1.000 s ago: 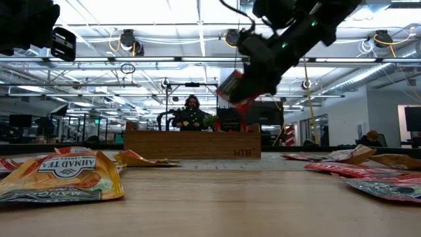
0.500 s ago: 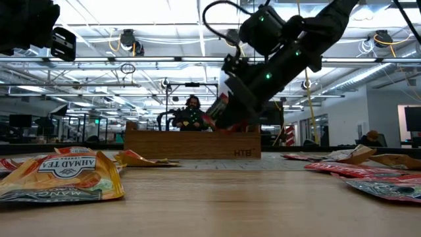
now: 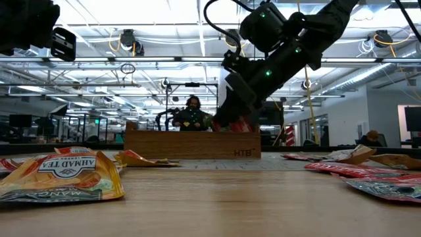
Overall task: Pick & Place Tea
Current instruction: Put the red tea bag into the wooden organizer
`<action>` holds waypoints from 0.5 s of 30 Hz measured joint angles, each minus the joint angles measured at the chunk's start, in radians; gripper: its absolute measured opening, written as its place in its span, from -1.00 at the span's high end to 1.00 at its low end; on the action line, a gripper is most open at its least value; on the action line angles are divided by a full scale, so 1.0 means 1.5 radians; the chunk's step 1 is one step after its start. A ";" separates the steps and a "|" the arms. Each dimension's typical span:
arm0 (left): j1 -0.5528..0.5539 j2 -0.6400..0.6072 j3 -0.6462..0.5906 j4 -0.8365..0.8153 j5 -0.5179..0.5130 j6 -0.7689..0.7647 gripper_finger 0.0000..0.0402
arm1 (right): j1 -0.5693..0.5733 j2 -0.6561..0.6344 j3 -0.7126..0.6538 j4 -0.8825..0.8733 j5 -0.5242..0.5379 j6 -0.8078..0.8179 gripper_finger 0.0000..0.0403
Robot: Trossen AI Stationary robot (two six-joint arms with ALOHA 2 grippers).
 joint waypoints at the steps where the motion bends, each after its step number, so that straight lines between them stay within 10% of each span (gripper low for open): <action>1: 0.000 0.000 0.000 0.000 0.000 0.000 0.83 | 0.000 -0.001 0.000 0.004 0.002 -0.005 0.42; 15: 0.000 0.000 0.000 0.000 0.000 0.000 0.83 | -0.003 -0.138 0.000 -0.019 0.102 -0.122 0.19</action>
